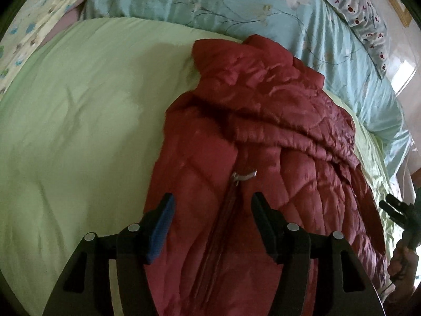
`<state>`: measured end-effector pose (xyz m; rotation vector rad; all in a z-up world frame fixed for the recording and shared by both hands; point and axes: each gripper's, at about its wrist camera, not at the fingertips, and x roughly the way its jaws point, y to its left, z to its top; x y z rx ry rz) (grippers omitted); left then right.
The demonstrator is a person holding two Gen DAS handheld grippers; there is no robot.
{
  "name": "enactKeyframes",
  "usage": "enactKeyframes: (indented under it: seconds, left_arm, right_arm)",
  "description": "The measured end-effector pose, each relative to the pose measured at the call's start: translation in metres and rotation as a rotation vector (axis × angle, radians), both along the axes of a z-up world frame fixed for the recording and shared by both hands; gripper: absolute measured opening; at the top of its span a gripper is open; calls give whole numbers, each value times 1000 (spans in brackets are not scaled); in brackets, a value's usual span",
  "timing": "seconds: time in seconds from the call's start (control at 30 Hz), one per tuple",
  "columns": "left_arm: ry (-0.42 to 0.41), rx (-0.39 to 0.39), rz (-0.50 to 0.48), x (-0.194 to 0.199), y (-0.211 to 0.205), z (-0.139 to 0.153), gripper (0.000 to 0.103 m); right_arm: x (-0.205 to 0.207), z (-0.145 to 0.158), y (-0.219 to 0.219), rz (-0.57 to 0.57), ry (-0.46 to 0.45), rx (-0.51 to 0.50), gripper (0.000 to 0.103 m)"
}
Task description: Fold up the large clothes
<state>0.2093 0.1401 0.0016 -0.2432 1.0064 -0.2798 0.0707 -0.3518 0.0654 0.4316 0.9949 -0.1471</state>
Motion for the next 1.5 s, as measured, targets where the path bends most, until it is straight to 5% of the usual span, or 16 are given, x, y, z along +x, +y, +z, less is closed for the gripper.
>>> enactKeyframes:
  seconds: [0.63, 1.0, 1.5]
  left_arm:
    - [63, 15, -16, -74, 45, 0, 71]
    - [101, -14, -75, -94, 47, -12, 75]
    - [143, -65, -155, -122, 38, -33, 73]
  right_arm:
    - [-95, 0, -21, -74, 114, -52, 73]
    - [-110, -23, 3, 21, 197, -3, 73]
    - [-121, -19, 25, 116, 182, -2, 72]
